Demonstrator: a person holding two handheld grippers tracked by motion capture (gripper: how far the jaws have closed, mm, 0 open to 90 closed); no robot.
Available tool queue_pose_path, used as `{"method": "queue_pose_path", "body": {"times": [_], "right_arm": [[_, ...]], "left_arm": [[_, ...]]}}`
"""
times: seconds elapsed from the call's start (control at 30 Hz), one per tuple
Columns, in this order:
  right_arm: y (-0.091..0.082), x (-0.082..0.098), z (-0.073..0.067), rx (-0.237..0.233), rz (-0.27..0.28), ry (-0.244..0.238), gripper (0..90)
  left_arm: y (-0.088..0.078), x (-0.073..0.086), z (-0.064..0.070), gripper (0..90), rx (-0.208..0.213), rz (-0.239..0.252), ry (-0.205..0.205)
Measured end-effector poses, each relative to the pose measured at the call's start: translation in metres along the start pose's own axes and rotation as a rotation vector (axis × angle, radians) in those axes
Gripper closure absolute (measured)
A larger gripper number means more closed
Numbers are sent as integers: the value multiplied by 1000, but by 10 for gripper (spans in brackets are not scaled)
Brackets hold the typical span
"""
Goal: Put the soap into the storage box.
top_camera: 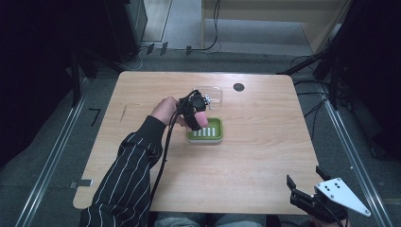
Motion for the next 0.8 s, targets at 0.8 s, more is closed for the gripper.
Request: {"method": "queue_pose_path", "body": {"times": [0.8], "right_arm": [[-2, 1, 0, 4, -4, -4, 136]], "left_arm": [[15, -15, 9, 382, 14, 35, 109]]}}
Point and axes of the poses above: each handheld gripper's, and its own axes: y roughly forward along the jaws, x roughly out of its underside, z roughly to its right, the point moved 6 cm from there along y, roughly forward along the jaws, and after that the axes turned 8 degrees about z, right-handed, at the moved point
